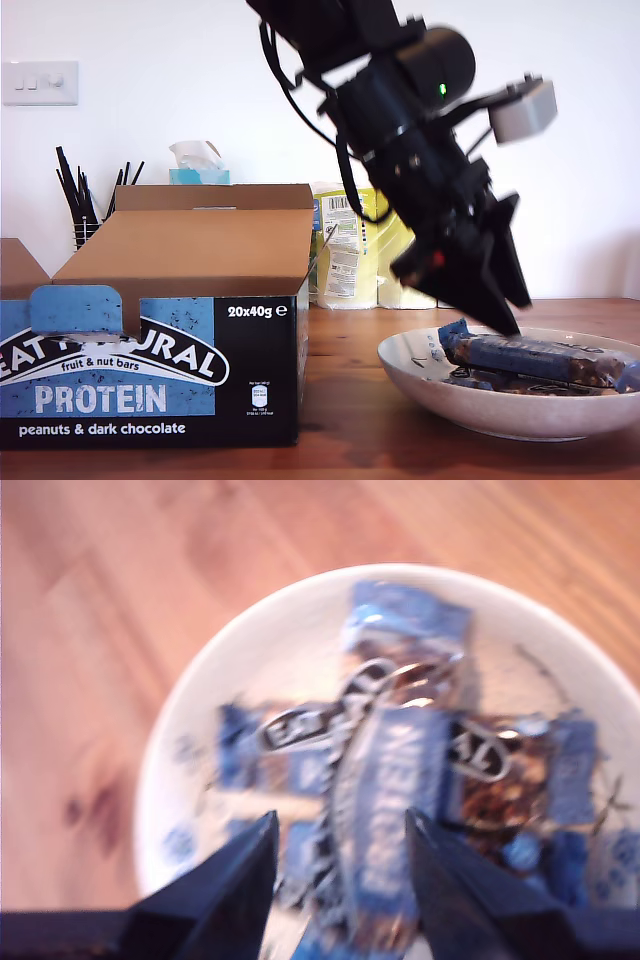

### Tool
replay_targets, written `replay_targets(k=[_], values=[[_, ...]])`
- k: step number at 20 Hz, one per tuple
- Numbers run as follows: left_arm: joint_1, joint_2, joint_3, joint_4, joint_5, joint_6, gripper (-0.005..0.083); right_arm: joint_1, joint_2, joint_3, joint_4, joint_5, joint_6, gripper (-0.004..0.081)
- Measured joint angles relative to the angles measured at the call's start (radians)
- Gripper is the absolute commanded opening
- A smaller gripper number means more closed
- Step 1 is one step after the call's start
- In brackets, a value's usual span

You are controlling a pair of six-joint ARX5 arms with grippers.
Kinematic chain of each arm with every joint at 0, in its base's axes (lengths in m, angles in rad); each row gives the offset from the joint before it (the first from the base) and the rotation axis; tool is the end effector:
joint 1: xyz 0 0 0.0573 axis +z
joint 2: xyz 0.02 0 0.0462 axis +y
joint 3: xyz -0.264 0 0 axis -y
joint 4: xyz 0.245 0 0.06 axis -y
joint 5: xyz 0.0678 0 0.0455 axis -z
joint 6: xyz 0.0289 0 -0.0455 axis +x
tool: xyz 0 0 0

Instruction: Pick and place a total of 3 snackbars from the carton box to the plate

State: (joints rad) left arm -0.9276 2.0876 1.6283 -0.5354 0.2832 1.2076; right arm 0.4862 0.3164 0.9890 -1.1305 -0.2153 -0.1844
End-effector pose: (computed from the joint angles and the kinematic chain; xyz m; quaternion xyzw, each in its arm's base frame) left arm 0.2627 -0.3639 0.1981 0.5347 0.0886 -0.6687 0.5091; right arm 0.0055 0.0099 0.3428 -0.1147 0.1931 0.3539 0.9079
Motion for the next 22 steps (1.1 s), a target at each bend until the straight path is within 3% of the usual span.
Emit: replay_targets(k=[2,3,9,12,15,18,22], values=[[-0.01,-0.081,0.0,-0.001,-0.06,-0.106,0.0016,0.0,0.0,-0.003,0.044,0.032,0.0,-0.0013],[-0.016,-0.13,0.0,0.0,-0.074,-0.166,-0.0028,0.0,0.001,-0.006,0.063,0.04,0.0,-0.0013],[-0.043,-0.375,0.006,-0.082,-0.127,-0.671,-0.0023,0.0,0.095,-0.073,0.274,0.042,0.016,-0.0013],[0.027,-0.407,-0.021,-0.108,-0.174,-0.793,-0.0022,0.0,0.184,-0.089,0.364,0.049,0.053,-0.0013],[0.131,-0.552,-0.245,0.005,-0.251,-0.886,-0.0022,0.0,0.233,-0.09,0.424,0.14,0.09,-0.0013],[0.216,-0.763,-0.462,0.14,-0.269,-0.984,-0.0023,0.0,0.243,-0.09,0.455,0.232,0.13,-0.0013],[0.343,-0.986,-0.613,0.164,-0.312,-1.097,-0.0023,0.0,0.242,-0.09,0.455,0.257,0.162,-0.0013]])
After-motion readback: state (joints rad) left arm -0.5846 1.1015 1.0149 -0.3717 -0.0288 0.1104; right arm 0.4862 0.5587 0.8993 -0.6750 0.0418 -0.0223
